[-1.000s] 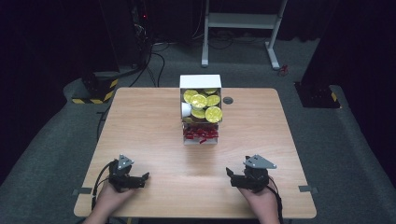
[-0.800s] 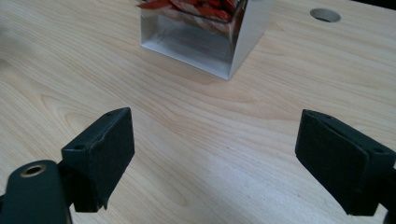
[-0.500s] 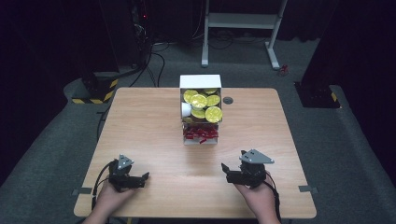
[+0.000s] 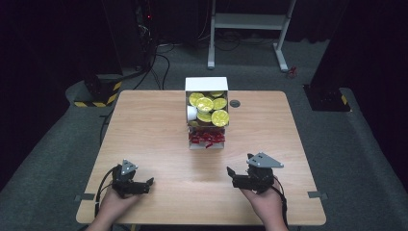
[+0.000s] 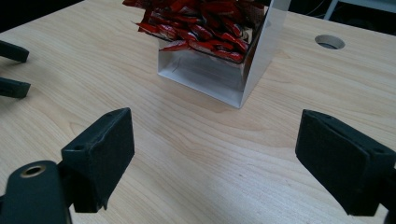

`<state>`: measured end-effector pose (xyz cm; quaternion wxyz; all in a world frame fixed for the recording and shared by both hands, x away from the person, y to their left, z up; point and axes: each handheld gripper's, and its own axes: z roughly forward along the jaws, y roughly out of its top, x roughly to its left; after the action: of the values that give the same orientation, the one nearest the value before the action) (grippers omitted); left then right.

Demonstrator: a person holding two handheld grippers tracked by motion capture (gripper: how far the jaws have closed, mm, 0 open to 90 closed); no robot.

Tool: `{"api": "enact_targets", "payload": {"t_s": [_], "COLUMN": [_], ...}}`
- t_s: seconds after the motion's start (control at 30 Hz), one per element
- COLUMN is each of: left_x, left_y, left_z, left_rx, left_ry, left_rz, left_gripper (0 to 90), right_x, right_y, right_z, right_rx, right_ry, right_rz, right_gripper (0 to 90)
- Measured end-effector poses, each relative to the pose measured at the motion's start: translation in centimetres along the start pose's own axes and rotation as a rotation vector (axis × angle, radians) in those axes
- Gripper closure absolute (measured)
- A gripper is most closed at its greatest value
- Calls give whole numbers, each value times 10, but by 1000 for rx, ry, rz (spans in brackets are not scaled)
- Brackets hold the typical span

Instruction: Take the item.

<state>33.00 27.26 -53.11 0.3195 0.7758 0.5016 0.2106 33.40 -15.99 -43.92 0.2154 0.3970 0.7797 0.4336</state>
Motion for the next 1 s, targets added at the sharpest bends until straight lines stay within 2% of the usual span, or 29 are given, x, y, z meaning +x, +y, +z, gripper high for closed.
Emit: {"api": "enact_targets", "payload": {"t_s": [0.17, 0.3, 0.4, 0.63, 0.73, 1.0], "left_x": [-1, 0, -1, -1, 0, 0], "left_y": [0, 1, 1, -1, -1, -1], "left_z": [0, 0, 0, -1, -1, -1], "left_rx": [-3, 3, 3, 2, 4, 3], "left_ry": [2, 5, 5, 5, 0, 1], "left_rz": [-4, 9, -5, -4, 2, 1], "left_gripper": [0, 0, 1, 1, 1, 1], "right_x": [0, 1, 1, 6, 11, 17], "right_y": [3, 13, 20, 33, 43, 53], "right_z": [0, -3, -3, -3, -2, 0], "right_rx": [-4, -27, -27, -52, -57, -64], "right_ry": [6, 14, 18, 21, 21, 38], "right_rz": [1, -10, -11, -20, -40, -48], "right_gripper": [118, 118, 118, 118, 118, 121]}}
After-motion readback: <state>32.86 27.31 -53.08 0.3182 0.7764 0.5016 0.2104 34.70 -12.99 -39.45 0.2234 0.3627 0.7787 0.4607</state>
